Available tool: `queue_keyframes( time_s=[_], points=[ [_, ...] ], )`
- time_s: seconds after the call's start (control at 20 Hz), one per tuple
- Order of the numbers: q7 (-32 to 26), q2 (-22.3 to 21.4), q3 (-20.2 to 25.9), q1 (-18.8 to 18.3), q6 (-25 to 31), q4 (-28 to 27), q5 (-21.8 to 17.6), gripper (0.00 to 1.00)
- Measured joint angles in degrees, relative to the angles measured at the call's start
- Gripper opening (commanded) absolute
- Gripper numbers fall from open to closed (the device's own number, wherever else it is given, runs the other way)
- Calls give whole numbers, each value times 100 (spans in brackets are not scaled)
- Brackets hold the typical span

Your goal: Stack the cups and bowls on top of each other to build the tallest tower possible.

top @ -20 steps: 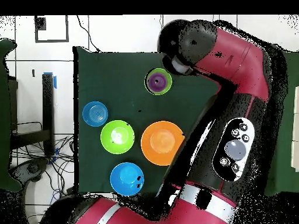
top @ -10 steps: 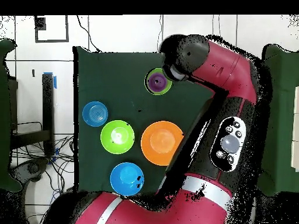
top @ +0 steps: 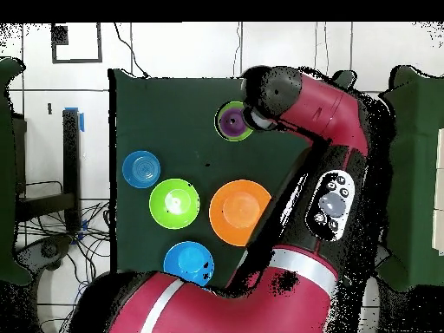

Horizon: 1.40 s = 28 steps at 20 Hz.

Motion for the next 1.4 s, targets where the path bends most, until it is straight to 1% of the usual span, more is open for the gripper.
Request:
queue_keyframes(
  time_s=[0.55,1.1,1.15,1.4],
  points=[
    [0,-54,-1,-1,-1,414,-45,100],
    [0,-86,-1,-1,-36,1099,-60,100],
    [0,-88,-1,-1,-86,1233,-60,100],
    [0,-125,-1,-5,-229,1547,-59,100]
  ],
)
